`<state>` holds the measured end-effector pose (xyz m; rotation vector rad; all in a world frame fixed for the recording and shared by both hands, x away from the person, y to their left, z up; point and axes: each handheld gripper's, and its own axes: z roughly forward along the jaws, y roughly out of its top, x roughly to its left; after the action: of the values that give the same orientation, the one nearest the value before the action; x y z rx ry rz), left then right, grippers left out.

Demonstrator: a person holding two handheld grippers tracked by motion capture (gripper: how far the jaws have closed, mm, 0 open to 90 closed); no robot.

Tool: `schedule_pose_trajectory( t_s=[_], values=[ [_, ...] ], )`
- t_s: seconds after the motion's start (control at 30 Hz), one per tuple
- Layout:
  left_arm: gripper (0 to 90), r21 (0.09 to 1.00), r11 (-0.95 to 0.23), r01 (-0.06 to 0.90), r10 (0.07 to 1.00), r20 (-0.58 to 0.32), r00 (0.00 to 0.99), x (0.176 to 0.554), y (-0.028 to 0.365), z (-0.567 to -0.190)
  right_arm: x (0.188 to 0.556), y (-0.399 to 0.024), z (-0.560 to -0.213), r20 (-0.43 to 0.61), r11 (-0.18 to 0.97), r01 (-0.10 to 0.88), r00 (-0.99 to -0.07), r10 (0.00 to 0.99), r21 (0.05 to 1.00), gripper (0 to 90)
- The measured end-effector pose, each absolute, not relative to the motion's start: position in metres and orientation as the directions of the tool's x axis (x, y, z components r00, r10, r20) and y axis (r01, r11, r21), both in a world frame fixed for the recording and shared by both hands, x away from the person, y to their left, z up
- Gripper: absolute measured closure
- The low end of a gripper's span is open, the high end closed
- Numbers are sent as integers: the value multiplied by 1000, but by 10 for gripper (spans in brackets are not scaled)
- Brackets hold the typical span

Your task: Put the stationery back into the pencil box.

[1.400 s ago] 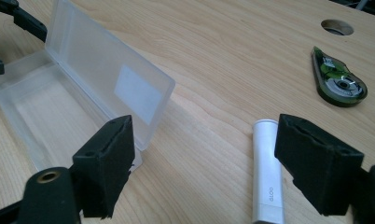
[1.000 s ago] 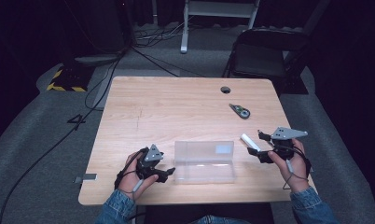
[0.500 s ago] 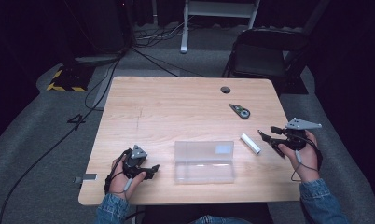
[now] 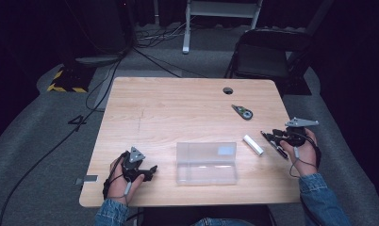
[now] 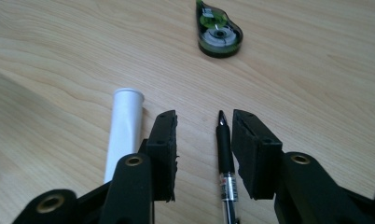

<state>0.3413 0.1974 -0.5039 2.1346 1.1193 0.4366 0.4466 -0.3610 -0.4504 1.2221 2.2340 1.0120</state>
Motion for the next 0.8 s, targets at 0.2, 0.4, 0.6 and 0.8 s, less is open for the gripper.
schedule_pose_trajectory(
  t_s=[0.2,0.4,0.6,0.8],
  values=[
    [203,697,-395,599,823,-21,567,341,197,-504,460,-362,-463,-8,371,585,-528,849,721,612],
    [198,697,-394,599,824,-20,566,341,197,-504,467,-364,-472,-13,375,602,-518,855,705,624],
    [198,696,-395,599,824,-20,566,341,197,-504,470,-364,-478,-2,376,644,-503,864,667,657],
    [198,696,-395,599,824,-20,566,341,197,-504,473,-361,-483,6,390,659,-514,858,643,688]
  ],
)
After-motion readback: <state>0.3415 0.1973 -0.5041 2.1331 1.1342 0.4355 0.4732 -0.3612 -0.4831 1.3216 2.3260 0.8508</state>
